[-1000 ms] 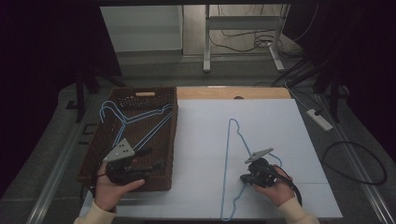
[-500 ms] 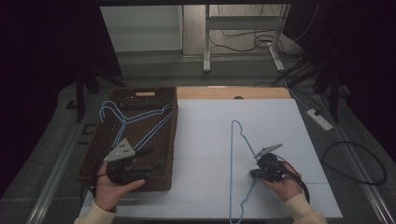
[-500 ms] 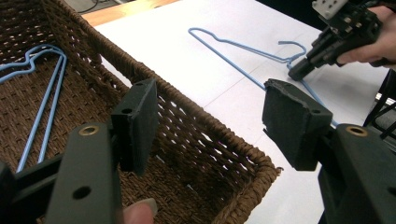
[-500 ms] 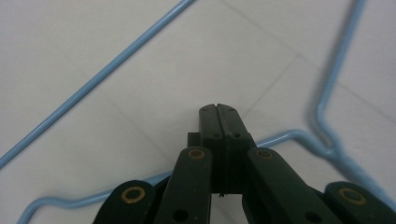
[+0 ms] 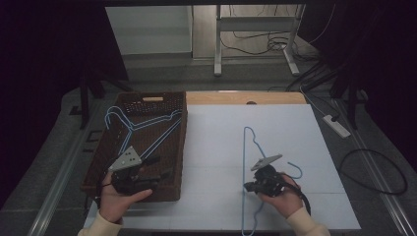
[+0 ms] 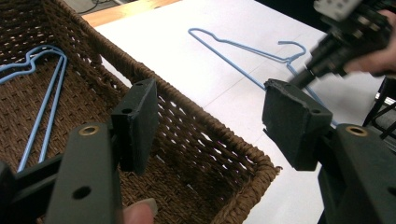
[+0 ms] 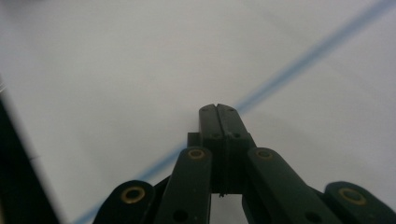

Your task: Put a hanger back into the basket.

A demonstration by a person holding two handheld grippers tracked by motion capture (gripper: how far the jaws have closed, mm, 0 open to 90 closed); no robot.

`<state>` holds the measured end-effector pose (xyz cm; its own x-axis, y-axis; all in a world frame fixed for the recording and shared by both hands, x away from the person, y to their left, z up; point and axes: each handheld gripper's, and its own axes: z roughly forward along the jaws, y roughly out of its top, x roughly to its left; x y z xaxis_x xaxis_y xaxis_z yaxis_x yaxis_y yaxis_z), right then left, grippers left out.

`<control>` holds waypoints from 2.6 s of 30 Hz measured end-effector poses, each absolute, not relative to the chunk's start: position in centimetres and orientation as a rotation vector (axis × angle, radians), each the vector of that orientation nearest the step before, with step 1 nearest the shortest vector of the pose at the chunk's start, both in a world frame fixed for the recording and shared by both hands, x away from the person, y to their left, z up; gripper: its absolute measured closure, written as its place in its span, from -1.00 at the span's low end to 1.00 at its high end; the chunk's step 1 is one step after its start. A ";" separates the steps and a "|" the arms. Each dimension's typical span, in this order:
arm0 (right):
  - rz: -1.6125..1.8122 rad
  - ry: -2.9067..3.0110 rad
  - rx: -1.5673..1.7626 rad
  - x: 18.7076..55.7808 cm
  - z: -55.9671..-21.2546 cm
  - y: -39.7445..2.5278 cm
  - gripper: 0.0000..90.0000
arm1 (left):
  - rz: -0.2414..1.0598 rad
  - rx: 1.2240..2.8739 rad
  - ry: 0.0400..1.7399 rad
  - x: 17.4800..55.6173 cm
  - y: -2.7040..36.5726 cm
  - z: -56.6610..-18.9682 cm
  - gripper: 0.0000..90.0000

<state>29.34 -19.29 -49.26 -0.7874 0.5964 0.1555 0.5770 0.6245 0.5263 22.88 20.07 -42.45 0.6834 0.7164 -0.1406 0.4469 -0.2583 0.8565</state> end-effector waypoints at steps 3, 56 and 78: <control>0.887 2.869 0.941 27.7 -49.4 -17.9 1.00 | 0.341 1.905 0.908 22.8 20.1 -42.5 -0.17; 0.536 2.663 1.192 28.9 -49.2 -30.6 1.00 | 0.338 1.911 0.908 23.0 19.9 -42.6 -0.17; 0.780 2.336 1.450 42.3 -49.7 -22.5 1.00 | 0.341 1.907 0.911 23.0 20.2 -42.6 -0.17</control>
<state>42.34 -22.47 -49.67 -0.4556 0.8891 0.0428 0.7364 0.3495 0.5793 22.98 20.21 -42.57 0.6821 0.7177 -0.1401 0.4495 -0.2603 0.8545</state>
